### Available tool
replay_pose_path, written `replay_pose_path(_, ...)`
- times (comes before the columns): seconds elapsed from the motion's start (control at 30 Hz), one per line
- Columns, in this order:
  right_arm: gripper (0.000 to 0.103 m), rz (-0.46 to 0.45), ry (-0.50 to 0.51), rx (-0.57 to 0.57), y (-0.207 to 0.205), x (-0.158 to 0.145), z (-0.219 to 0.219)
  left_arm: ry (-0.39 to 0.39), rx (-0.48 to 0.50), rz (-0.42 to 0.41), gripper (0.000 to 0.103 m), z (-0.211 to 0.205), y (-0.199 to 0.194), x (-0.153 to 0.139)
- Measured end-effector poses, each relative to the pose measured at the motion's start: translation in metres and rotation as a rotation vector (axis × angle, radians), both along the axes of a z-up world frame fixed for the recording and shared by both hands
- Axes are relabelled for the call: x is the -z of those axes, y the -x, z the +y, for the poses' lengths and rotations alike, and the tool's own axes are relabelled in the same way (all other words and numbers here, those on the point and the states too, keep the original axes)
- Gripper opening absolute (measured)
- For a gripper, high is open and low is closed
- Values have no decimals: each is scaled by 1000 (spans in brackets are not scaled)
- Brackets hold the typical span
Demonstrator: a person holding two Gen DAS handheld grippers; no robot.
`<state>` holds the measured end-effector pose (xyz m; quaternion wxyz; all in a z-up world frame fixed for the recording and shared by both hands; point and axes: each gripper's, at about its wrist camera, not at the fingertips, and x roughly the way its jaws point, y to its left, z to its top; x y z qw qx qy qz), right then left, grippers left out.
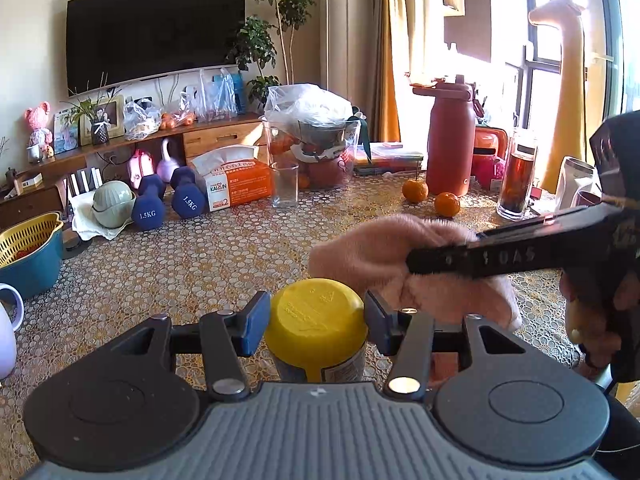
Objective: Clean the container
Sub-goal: 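Rub the towel over the canister with the right tool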
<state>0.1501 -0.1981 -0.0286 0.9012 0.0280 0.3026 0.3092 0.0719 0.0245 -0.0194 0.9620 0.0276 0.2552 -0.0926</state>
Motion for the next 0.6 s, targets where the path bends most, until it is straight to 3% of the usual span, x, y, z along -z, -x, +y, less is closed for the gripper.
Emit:
replay_pose_path(0.07,29,20,-84,-27,-3,-10,-6,-2,0,-1,51,1,0,0)
replay_pose_path(0.13,29,29,-101,-56,-4,-13,-2,-2,0,-1,51,0,0,0)
replay_pose_path(0.6,28,-35,178,-142,7,26,45,1,2,2,51,1,3,0)
